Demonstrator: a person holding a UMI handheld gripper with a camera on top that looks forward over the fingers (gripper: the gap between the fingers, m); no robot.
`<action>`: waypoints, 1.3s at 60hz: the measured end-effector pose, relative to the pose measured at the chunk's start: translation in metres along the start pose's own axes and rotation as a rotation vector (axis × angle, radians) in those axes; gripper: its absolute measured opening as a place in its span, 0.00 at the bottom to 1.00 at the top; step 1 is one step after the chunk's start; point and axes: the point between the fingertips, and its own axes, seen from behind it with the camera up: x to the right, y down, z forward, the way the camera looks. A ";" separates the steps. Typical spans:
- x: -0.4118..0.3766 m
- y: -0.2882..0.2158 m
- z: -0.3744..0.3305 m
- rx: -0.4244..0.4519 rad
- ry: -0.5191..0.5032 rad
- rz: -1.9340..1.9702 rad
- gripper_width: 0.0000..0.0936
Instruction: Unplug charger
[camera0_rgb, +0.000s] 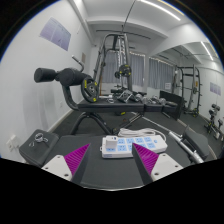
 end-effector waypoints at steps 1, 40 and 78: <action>-0.001 0.001 0.007 0.001 0.000 0.001 0.92; -0.011 0.022 0.158 -0.019 -0.028 0.063 0.73; 0.246 -0.113 0.089 0.101 0.126 0.083 0.21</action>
